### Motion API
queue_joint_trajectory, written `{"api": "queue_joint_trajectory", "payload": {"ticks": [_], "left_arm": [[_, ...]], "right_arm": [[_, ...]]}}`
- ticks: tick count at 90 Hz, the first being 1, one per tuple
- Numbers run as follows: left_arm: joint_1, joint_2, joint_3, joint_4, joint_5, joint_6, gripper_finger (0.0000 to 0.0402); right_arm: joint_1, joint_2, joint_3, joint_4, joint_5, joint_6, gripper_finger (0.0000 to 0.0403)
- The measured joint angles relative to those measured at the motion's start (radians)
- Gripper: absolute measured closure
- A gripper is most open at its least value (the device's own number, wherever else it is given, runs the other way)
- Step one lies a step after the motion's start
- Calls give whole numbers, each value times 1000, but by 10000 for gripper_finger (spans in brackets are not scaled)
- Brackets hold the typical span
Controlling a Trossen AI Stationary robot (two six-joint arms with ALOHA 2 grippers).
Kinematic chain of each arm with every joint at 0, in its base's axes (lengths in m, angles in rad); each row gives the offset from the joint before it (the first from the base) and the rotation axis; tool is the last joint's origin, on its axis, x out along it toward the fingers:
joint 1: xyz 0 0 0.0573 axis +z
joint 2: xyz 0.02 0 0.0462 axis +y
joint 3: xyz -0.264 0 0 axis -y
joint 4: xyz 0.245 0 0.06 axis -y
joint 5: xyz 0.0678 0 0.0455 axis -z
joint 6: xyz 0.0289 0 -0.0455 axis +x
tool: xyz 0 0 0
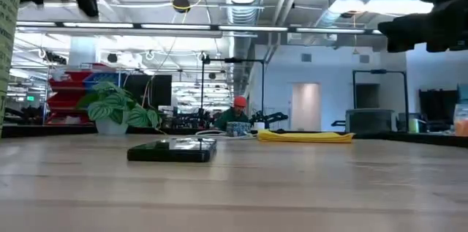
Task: Apply microfiber cloth
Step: Move the cleaning bottles to the middle left of the table
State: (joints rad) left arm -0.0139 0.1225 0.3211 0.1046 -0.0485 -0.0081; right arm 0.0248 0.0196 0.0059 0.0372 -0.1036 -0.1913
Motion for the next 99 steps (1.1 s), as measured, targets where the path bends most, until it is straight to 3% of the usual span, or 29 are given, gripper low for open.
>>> {"api": "queue_joint_trajectory", "payload": {"ticks": [11, 24, 48, 61, 72, 83, 99], "left_arm": [[-95, 215, 210, -69, -58, 73, 319], [-220, 570, 503, -326, -136, 108, 317], [-415, 1085, 1185, -904, -167, -99, 316], [-474, 1313, 1534, -1171, -184, -451, 292], [-516, 1458, 1724, -1317, -184, -855, 262], [-549, 1556, 1800, -1382, -166, -1263, 242], [-606, 1624, 1806, -1372, -147, -1684, 236]], "right_arm": [[0, 0, 0, 0, 0, 0, 275], [0, 0, 0, 0, 0, 0, 275], [0, 0, 0, 0, 0, 0, 275], [0, 0, 0, 0, 0, 0, 275], [0, 0, 0, 0, 0, 0, 275], [0, 0, 0, 0, 0, 0, 275], [0, 0, 0, 0, 0, 0, 275]]}}
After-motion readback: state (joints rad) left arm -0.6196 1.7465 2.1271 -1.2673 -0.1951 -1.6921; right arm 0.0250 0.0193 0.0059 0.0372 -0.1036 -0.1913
